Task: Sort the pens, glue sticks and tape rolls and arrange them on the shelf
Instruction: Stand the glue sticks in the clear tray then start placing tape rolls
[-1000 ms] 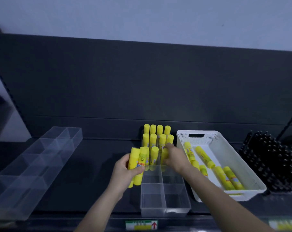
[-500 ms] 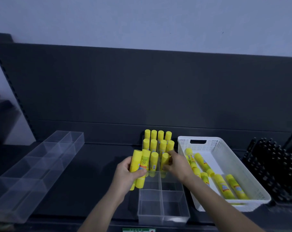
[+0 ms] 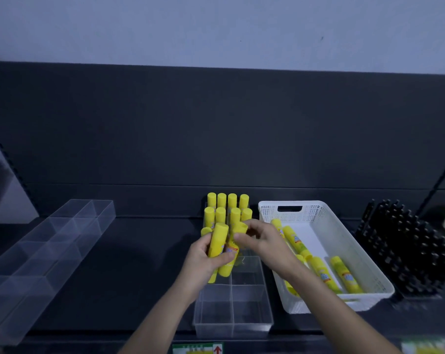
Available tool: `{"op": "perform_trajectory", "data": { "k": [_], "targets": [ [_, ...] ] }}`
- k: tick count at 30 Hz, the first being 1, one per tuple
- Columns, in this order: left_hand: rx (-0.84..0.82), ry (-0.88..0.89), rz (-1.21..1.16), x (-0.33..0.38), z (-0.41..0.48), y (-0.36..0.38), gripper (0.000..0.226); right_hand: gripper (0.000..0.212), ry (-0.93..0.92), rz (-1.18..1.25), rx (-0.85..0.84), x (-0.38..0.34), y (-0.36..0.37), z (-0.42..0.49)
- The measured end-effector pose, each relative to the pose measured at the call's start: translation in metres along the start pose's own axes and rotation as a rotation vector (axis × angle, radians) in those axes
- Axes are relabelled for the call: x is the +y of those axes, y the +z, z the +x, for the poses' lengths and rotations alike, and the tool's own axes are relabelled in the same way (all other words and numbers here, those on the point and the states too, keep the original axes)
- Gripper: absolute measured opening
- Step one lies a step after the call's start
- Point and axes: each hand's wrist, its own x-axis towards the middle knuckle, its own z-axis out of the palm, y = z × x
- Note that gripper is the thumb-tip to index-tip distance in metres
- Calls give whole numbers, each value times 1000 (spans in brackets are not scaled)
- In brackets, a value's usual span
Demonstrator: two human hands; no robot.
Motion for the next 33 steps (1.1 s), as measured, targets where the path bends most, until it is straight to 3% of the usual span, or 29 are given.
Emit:
{"op": "perform_trajectory", "data": {
  "k": [3, 5, 8, 10, 13, 18, 21, 33],
  "targets": [
    [16, 2, 59, -1, 1, -8, 23, 9, 134, 237, 132, 1, -12, 3],
    [27, 7, 128, -4, -1, -14, 16, 17, 278, 256, 111, 0, -20, 5],
    [30, 8, 189, -9, -2, -20, 3, 34, 455, -121, -35, -3, -32, 5],
    [29, -21, 205, -11, -2, -20, 5, 33, 490, -393, -119, -6, -37, 9],
    [28, -88, 183, -12, 0, -21, 15, 22, 466, -663, -162, -7, -40, 18],
    [41, -49, 164, -15, -3, -24, 20, 16, 316, -896, -55, 2, -27, 34],
    [55, -22, 102, -14, -5, -25, 22, 34, 302, -948, -74, 16, -15, 40],
    [127, 34, 144, -11, -5, -40, 26, 45, 234, -959, -43, 32, -9, 40]
  ]
}}
